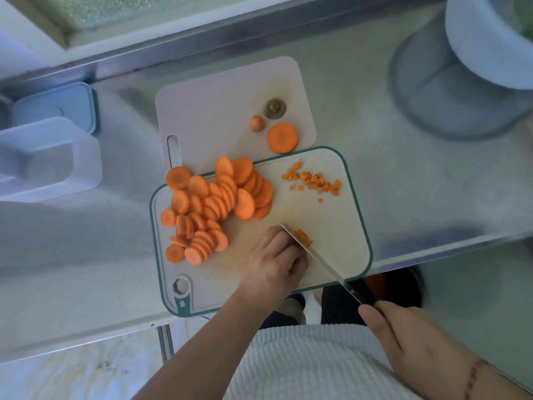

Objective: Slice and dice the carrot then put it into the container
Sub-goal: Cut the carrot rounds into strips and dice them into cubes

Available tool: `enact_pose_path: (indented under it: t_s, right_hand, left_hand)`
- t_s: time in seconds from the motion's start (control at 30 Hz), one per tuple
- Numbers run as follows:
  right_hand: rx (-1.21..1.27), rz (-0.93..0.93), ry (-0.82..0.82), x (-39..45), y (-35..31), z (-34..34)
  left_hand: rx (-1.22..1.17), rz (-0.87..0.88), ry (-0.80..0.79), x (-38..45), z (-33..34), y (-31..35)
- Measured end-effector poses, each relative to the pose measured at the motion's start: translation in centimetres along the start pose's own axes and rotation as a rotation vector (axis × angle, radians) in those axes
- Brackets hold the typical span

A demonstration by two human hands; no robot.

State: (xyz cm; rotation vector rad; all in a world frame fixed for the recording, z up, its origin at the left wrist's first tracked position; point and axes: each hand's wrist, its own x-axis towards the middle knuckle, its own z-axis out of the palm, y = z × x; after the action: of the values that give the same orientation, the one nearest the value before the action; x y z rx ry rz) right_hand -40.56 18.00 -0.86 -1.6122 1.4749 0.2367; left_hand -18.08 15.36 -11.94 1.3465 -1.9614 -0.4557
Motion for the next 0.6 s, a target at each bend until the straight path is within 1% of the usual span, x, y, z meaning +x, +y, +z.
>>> enact_pose_path:
  t_s: [0.1,0.27,0.4,0.5,0.6]
  right_hand:
    - [-0.025,-0.002,0.014,1.8,-0.8,0.6]
    - [0.075,-0.075,0.148,3.1,-0.1,1.0]
    - [0.158,-0.051,0.137,1.5,1.0,-0.1]
    - [0.11,-0.061,0.116,0.7,1.2,-0.1]
    - [0.051,-0.056,0.121,0.1,1.2,-0.1]
  left_hand:
    - [-0.003,-0.006,0.001,0.0,0.1,-0.1]
    - [0.025,0.024,0.011,-0.3,-0.2,0.0]
    - [0.052,0.006,0.038,-1.0,-0.4,0.0]
    - [0.017,-0.049,0.061,-0.7,-0.6,0.2]
    - [0.04,-0.039,0.058,-0.6,-0.6,0.3]
